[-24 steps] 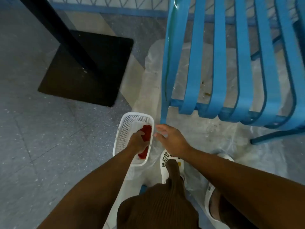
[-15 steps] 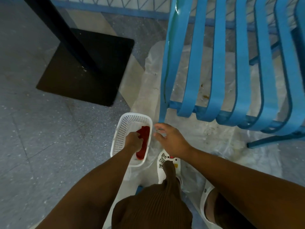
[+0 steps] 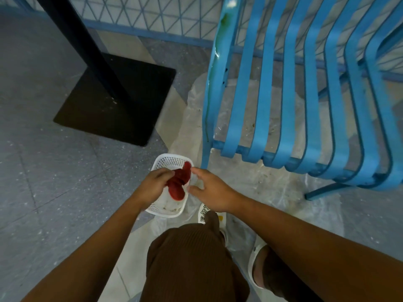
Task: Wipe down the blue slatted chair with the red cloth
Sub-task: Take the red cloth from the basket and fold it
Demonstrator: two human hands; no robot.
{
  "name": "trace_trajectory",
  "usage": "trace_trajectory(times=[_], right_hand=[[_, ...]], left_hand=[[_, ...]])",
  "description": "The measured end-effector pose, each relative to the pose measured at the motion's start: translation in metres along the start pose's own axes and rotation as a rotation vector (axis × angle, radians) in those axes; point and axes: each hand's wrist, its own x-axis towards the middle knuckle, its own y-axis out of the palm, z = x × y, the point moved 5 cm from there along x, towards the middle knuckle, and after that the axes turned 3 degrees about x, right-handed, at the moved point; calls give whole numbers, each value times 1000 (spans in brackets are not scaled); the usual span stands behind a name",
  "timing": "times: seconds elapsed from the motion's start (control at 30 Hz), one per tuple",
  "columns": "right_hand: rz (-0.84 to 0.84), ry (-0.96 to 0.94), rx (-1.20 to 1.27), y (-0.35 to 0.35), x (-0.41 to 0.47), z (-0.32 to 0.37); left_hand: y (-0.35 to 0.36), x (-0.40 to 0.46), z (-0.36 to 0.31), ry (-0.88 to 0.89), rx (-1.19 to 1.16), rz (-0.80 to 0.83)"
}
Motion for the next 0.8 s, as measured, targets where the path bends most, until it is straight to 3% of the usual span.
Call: trace_trajectory(times=[0.1,0.37,0.67,0.8], right_hand=[[13,-5,-37,-2,-9,11],[-198,-206,136,-49,-46,43],[-297,-189,153,-135,-135,61],[-383,-148,238,-161,-175,64]], left_hand=[[-8,-33,-46,115,-67,64],[-6,-95,-149,350,-122,309],[37,-111,-197,368,210,233],[62,-123,-222,390,170,187]])
